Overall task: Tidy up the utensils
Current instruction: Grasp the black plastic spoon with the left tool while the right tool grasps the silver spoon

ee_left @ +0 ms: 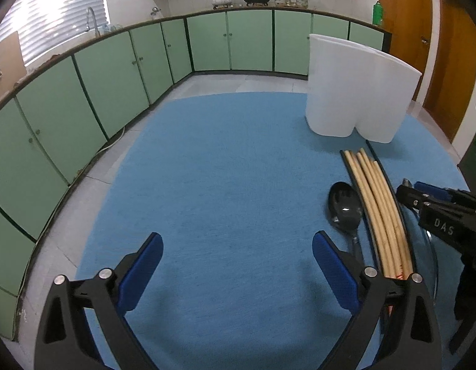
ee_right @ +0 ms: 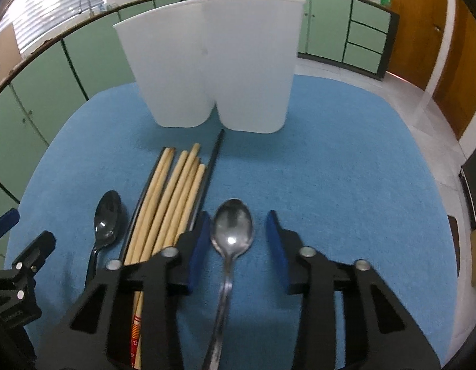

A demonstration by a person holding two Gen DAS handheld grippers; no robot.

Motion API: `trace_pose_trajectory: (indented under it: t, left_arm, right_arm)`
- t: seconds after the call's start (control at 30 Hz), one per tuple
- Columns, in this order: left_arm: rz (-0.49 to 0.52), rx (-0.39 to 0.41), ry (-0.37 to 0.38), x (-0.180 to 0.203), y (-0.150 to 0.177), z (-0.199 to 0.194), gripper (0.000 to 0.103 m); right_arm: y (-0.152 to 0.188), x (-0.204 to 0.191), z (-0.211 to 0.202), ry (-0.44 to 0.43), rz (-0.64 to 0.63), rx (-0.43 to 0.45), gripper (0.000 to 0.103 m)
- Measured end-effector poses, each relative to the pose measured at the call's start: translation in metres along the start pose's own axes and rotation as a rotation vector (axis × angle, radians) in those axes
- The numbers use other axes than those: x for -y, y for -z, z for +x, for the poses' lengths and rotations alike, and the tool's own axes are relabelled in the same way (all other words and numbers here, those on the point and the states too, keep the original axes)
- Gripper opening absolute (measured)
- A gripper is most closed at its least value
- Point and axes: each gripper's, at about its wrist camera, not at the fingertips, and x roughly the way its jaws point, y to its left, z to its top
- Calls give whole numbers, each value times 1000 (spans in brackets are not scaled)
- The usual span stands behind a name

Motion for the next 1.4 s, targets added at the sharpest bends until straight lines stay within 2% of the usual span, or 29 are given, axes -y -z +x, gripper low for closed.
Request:
trace_pose_trajectory:
  t: [0.27, 0.5, 0.67, 0.93, 1.03, 1.13, 1.23, 1.4]
  left_arm:
    - [44, -20, 68, 32, -6, 12, 95]
    - [85, -69, 73, 53, -5, 33, 96]
    - [69, -78, 90, 49, -8, 38, 97]
    - [51, -78, 77, 35, -14, 40, 96]
    - [40, -82, 92, 35, -20, 39, 96]
    - [11, -85, 97, 39, -26, 39, 96]
    - [13, -107, 56, 44, -37, 48, 96]
    - [5, -139, 66, 45, -46, 65, 91]
  right_arm:
    - [2, 17, -5, -2, 24, 3, 28]
    - [-1, 22, -4, -8, 41, 6, 28]
    - [5, 20, -5, -11, 42, 16, 28]
    - [9, 20, -2, -5, 19, 15, 29]
    - [6, 20, -1, -19, 24, -3, 29]
    - [-2, 23, -2, -34, 40, -23, 37]
    - [-8, 25, 1, -45, 50, -44, 38]
    - [-15, 25, 3, -47, 55, -60, 38]
